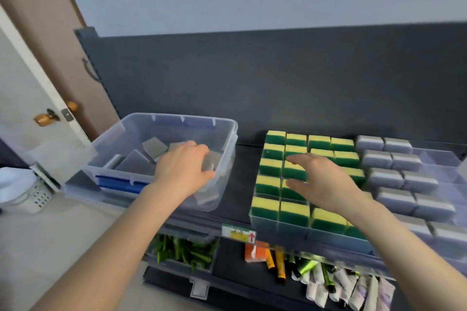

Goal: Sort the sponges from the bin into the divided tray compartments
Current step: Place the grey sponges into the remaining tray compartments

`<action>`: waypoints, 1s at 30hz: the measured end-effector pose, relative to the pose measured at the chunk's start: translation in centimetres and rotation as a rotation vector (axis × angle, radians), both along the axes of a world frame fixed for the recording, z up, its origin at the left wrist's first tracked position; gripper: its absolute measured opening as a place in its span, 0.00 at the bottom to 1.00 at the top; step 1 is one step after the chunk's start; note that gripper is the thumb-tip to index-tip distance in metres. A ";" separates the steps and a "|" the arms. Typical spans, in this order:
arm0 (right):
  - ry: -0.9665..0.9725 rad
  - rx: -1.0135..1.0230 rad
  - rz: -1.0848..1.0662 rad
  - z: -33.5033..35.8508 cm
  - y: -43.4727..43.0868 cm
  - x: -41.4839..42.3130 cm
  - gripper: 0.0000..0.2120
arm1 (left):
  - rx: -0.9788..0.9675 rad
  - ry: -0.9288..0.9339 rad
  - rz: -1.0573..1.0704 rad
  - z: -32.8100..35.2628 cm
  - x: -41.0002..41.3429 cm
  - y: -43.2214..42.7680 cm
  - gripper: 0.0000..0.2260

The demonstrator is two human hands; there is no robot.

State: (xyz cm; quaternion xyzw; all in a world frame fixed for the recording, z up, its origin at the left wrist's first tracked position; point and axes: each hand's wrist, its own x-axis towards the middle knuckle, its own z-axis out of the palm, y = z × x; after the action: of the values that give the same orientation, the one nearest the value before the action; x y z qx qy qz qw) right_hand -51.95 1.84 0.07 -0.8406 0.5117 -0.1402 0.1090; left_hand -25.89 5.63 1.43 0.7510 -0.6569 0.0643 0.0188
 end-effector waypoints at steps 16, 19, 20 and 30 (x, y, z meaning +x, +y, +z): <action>0.049 -0.008 0.182 -0.8 -8.0 19.8 0.25 | -0.028 0.097 0.070 -2.9 18.7 -4.8 0.26; 0.119 0.060 0.216 -1.9 -10.3 21.6 0.25 | 0.015 0.115 0.086 -3.3 20.0 -6.3 0.25; 0.137 0.088 0.231 -2.2 -11.2 22.2 0.24 | 0.035 0.126 0.091 -3.4 20.2 -6.9 0.25; 0.469 0.389 0.474 -6.6 -16.3 26.3 0.25 | 0.256 0.206 0.046 -5.7 20.3 -13.6 0.25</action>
State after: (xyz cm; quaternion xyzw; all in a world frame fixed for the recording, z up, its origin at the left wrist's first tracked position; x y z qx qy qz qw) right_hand -25.62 -14.47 -6.54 -0.9085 0.3311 0.1846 0.1759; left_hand -5.54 -7.96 -4.29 0.7647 -0.6370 -0.0969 -0.0110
